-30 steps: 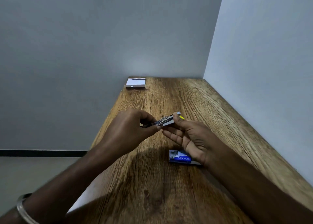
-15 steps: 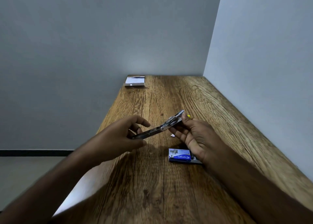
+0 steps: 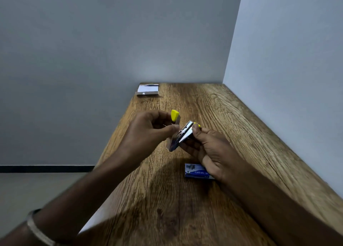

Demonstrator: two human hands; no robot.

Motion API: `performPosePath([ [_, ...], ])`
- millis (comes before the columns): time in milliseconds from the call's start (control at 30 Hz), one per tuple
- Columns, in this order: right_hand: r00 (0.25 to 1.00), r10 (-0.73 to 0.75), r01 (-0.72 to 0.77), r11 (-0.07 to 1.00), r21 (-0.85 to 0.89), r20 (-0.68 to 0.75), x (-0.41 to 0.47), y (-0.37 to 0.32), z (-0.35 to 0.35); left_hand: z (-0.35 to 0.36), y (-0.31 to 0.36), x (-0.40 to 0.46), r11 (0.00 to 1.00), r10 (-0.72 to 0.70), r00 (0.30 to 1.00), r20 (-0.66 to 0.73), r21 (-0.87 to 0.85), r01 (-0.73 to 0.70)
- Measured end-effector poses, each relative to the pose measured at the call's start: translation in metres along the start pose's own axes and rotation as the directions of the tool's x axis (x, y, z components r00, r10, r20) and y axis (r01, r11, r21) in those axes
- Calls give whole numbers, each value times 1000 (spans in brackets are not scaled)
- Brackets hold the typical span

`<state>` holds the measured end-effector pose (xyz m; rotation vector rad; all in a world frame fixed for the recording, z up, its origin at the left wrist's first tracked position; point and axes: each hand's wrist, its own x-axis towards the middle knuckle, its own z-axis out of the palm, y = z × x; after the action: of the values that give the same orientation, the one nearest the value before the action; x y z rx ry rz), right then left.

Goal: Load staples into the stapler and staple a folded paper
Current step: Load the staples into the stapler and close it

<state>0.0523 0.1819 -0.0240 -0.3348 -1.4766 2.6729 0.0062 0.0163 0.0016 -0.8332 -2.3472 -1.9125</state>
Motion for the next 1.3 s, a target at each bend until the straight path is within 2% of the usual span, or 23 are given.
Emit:
performPosePath([
  [167, 991, -36, 50, 993, -109, 130, -2, 0, 1, 11, -1, 7, 998, -18, 1000, -5, 58, 18],
  [300, 981, -81, 128, 951, -281, 175, -5, 0, 1, 16, 2, 4, 987, -98, 995, 35, -121, 102],
  [367, 980, -117, 173, 895, -411, 158, -7, 1, 2, 19, 1, 2, 960, -146, 987, 67, -231, 158],
  [467, 977, -166, 214, 763, -610, 135, -7, 3, 2, 20, -3, -1, 930, -198, 975, 101, -295, 219],
  [600, 966, -206, 256, 675, -693, 156, -4, 3, -2, 20, -4, -3, 906, -241, 960, 141, -323, 275],
  [667, 976, -165, 219, 764, -606, 145, -4, 2, -2, 18, -5, -2, 909, -229, 963, 143, -322, 265],
  [733, 987, -45, 101, 923, -372, 155, -4, -2, -2, 16, -6, -1, 900, -242, 963, 117, -344, 268],
  [767, 983, 28, 19, 967, -254, 181, -4, -5, -2, 15, -7, 1, 887, -264, 959, 101, -366, 283],
  [867, 938, 187, -179, 982, -52, 291, -4, -15, -3, 14, -11, 4, 836, -341, 934, 103, -421, 352],
  [967, 910, 231, -244, 970, -3, 345, -5, -20, -4, 15, -14, 6, 795, -369, 918, 145, -462, 393],
  [1033, 911, 223, -244, 970, 19, 346, -5, -20, -8, 16, -18, 7, 792, -391, 913, 117, -463, 399],
  [1200, 940, 158, -167, 986, 3, 304, -3, -19, -11, 9, -29, 10, 730, -542, 841, 8, -492, 475],
  [1300, 950, 128, -139, 990, 17, 285, -2, -19, -12, 3, -33, 11, 699, -573, 820, -9, -528, 483],
])
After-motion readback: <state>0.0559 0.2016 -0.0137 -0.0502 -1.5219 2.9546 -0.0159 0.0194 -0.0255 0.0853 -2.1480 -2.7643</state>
